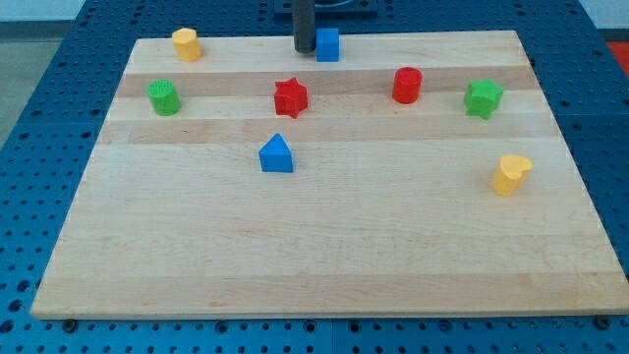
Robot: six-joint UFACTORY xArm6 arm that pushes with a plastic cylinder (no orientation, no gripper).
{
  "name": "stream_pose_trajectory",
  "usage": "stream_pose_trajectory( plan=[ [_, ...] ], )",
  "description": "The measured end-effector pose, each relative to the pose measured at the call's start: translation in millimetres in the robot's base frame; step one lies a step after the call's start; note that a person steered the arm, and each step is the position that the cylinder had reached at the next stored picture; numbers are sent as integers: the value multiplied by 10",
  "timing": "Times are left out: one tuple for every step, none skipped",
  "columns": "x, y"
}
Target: Place the red star above the triangle
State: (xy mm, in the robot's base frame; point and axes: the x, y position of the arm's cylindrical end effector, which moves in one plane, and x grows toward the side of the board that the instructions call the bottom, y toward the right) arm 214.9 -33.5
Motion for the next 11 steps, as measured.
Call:
stream_pose_trajectory(
  plan=[
    [0, 0],
    [301, 6],
    [719, 30],
    [812, 144],
    [806, -54],
    [826, -398],
    [1112, -487],
    [1226, -534],
    [1122, -843],
    [1222, -1085],
    [1553, -1069]
  ],
)
